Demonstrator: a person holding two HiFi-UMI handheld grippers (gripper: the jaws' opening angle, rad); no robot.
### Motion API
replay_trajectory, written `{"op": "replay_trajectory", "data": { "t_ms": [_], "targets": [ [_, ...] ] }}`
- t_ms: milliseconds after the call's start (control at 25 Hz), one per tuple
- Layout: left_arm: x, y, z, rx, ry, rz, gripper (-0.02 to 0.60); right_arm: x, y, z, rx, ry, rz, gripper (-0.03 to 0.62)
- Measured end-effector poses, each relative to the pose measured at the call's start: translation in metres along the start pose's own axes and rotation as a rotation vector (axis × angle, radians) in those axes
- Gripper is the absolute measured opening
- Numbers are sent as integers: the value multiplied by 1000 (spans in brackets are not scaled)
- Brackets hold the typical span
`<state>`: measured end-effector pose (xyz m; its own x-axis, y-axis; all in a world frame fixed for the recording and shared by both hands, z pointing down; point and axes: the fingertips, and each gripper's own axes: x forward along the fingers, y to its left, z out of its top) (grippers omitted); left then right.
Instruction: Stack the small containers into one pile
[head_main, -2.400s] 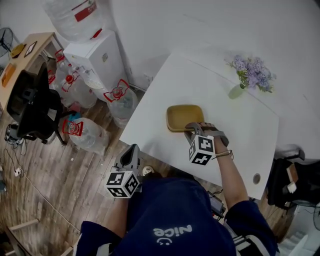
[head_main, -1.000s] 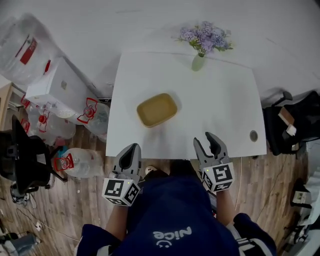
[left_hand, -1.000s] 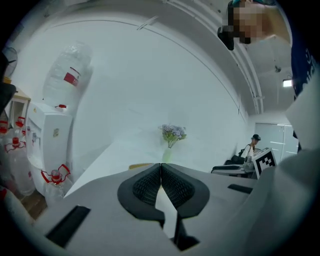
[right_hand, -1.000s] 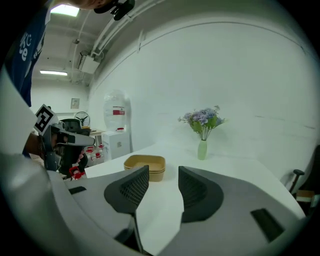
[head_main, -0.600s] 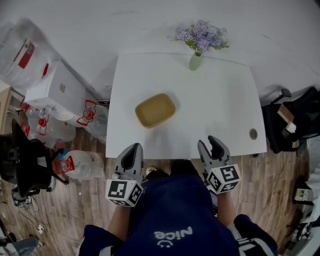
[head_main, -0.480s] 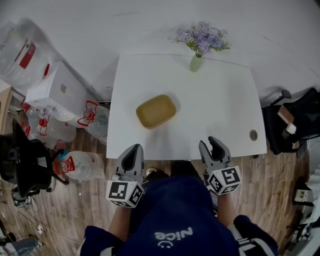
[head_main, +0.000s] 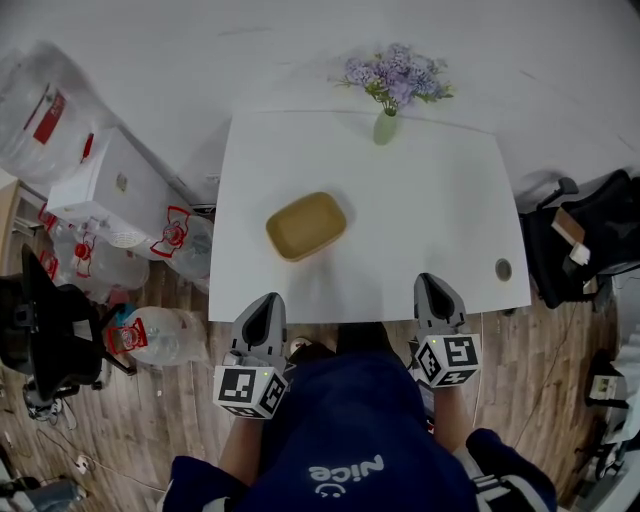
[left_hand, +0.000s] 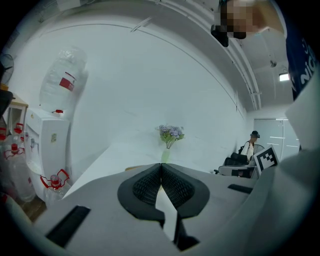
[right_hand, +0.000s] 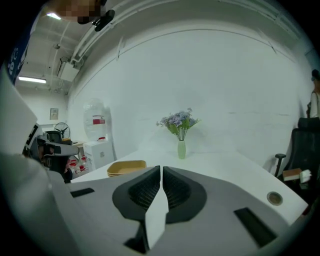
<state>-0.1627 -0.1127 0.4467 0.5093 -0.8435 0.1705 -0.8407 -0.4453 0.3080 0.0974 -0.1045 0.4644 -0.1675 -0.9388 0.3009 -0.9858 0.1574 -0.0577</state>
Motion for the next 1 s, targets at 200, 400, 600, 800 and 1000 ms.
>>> {"op": "replay_trajectory", "data": {
  "t_ms": [200, 400, 600, 800, 1000],
  "targets": [
    [9, -2, -5, 28, 32, 13, 20, 5, -8, 8, -25, -16, -19, 54],
    [13, -2, -5, 29, 51, 23, 20, 7, -11, 8, -6, -19, -16, 52],
    [15, -2, -4, 47, 53, 15, 20, 11, -6, 6, -31, -6, -6, 52],
    [15, 5, -6, 53, 71, 47, 20, 10, -4, 2, -37, 7, -5, 52],
    [9, 6, -6, 55, 72, 23, 20, 12, 0, 0, -42, 9, -3, 52]
  ]
}}
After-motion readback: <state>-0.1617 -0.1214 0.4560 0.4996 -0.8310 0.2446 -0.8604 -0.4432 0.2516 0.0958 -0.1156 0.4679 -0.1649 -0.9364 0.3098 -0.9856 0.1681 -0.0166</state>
